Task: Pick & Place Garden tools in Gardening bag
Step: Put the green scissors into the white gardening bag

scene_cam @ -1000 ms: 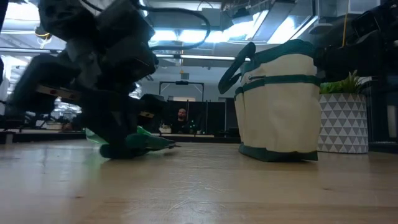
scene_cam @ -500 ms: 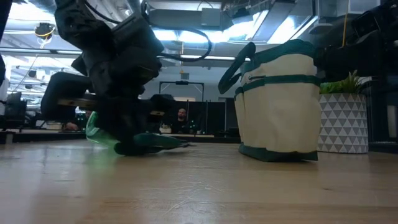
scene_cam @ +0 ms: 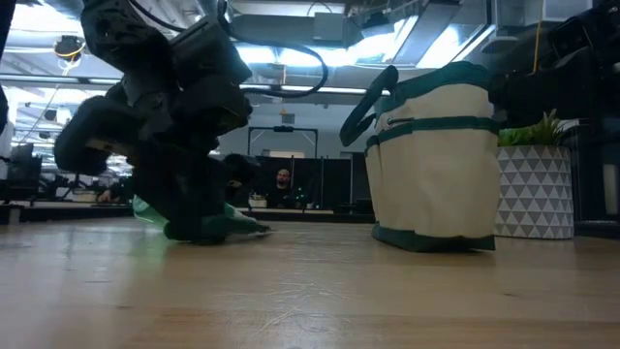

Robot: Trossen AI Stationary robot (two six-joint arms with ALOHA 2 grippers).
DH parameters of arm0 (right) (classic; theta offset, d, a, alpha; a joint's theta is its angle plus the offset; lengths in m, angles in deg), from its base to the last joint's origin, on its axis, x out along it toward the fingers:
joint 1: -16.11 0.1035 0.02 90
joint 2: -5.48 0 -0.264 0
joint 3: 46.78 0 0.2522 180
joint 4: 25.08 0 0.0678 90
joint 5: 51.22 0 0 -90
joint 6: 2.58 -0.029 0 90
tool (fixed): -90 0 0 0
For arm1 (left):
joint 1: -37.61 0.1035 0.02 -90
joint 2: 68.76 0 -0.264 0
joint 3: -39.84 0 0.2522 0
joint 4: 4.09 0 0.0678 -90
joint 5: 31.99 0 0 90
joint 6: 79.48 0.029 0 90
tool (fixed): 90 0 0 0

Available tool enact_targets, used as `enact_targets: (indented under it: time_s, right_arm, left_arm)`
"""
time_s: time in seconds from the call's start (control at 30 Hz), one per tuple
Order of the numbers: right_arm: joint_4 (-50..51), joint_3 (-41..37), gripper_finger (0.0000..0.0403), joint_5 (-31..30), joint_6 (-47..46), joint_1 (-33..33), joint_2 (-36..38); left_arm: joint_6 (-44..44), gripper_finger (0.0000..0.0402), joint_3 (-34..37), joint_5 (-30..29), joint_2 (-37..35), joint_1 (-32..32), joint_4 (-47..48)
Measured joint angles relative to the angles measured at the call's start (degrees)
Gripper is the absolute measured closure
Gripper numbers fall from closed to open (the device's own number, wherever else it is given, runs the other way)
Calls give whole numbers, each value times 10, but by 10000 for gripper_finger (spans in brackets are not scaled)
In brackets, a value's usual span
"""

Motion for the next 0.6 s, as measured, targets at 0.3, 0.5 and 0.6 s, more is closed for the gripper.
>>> enact_targets:
  time_s: [0.3, 0.5, 0.6]
  right_arm:
    - [0, 0, 256, 0, 0, 0, 0]
    - [0, 0, 256, 0, 0, 0, 0]
    - [0, 0, 256, 0, 0, 0, 0]
  left_arm:
    - [-62, 250, 2, 18, -90, -25, 36]
    - [-194, 244, 1, -22, -163, -34, 21]
    - [-305, 244, 1, -100, -179, -33, 13]
